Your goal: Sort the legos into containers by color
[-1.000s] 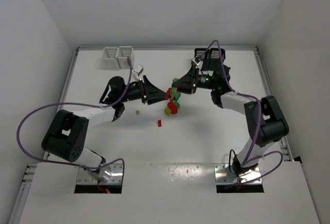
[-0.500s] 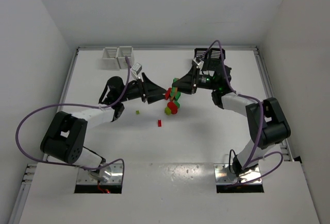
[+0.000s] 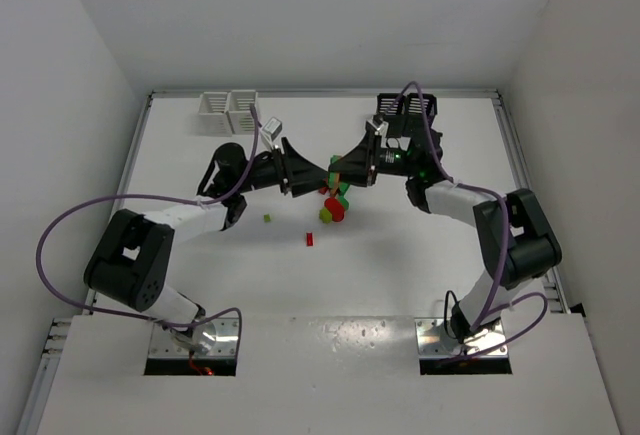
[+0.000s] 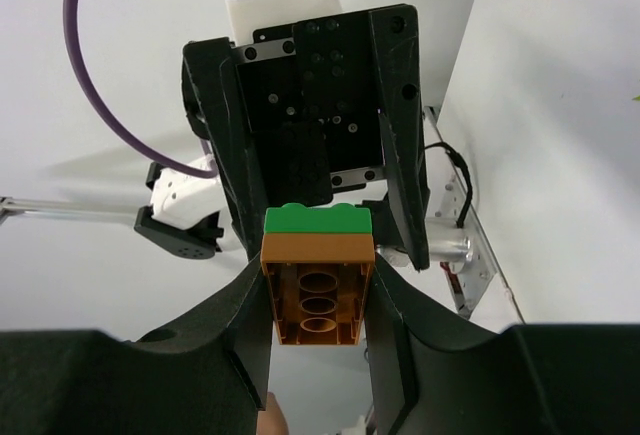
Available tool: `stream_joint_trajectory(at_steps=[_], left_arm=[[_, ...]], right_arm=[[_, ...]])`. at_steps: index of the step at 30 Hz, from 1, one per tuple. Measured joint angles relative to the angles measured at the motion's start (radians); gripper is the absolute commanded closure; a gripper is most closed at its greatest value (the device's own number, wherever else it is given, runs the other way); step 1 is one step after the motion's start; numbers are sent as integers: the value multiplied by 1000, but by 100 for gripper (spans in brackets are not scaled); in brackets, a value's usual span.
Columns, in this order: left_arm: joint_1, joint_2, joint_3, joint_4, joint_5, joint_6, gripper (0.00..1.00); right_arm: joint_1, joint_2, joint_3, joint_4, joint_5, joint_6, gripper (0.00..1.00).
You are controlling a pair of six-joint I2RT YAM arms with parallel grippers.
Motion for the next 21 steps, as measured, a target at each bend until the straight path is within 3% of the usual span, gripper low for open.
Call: stream_joint_trajectory(at_steps=[5, 15, 21], left_arm=[[-10, 1, 2, -2, 1, 0, 31], [-14, 4, 5, -7, 2, 0, 45], [-18, 9, 5, -8, 1, 0, 47]], right_arm=[[8, 18, 1, 6, 3, 18, 100], [32, 43, 5, 24, 3, 41, 100], [32, 50, 10, 33, 3, 51, 100]])
